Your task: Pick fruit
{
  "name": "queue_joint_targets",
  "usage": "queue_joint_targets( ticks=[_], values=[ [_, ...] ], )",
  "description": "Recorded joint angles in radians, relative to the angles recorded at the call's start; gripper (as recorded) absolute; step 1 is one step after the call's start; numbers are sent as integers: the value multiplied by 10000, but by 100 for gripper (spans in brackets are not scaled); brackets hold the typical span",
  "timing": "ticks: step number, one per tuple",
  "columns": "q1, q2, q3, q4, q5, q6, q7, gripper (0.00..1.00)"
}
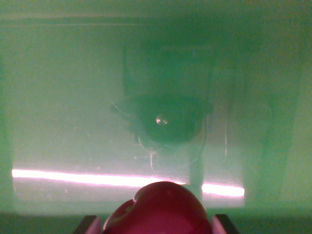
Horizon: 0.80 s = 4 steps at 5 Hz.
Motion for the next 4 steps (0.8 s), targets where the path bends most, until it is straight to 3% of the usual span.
queue_joint_targets(
  ticks=[1, 2, 3, 4],
  values=[
    [0, 0, 0, 0, 0, 0, 0, 100],
    [2, -199, 1, 266, -17, 464, 17, 100],
    [2, -199, 1, 266, -17, 464, 17, 100],
    [5, -394, 2, 526, -33, 918, 33, 100]
  ],
)
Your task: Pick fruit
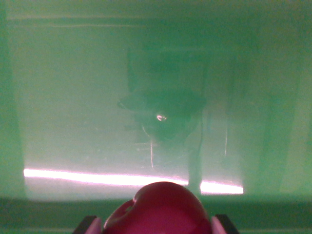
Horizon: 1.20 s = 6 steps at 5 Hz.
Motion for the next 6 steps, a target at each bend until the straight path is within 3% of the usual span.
queue_joint_targets(
  ticks=[1, 2, 3, 4, 5, 6],
  values=[
    [0, 0, 0, 0, 0, 0, 0, 100],
    [2, -206, 1, 275, -17, 481, 17, 100],
    [2, -206, 1, 275, -17, 481, 17, 100],
    [5, -411, 2, 548, -35, 958, 34, 100],
    [5, -411, 2, 548, -35, 958, 34, 100],
    [7, -601, 3, 803, -51, 1403, 50, 100]
  ],
)
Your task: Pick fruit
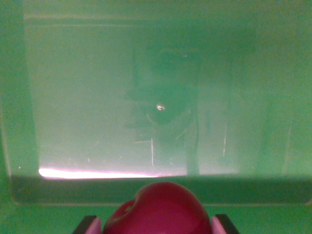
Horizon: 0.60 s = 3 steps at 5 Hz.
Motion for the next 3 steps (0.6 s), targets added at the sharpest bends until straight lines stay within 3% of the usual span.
queue_joint_targets(
  ticks=[1, 2, 3],
  values=[
    [0, 0, 0, 0, 0, 0, 0, 100],
    [2, -188, 1, 251, -16, 438, 16, 100],
    [2, -188, 1, 251, -16, 438, 16, 100]
  ],
)
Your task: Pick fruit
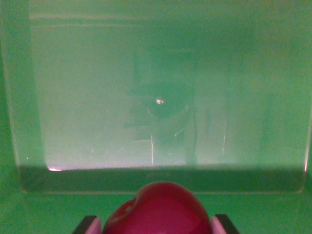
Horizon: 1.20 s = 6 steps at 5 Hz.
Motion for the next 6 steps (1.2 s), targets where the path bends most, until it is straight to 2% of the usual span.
queue_joint_targets(
  ticks=[1, 2, 3, 4, 5, 6],
  values=[
    [2, -185, 1, 247, -16, 431, 15, 100],
    [2, -185, 1, 247, -16, 431, 15, 100],
    [4, -348, 2, 465, -29, 812, 29, 100],
    [4, -348, 2, 465, -29, 812, 29, 100],
    [6, -503, 2, 672, -42, 1174, 42, 100],
    [6, -503, 2, 672, -42, 1174, 42, 100]
  ],
)
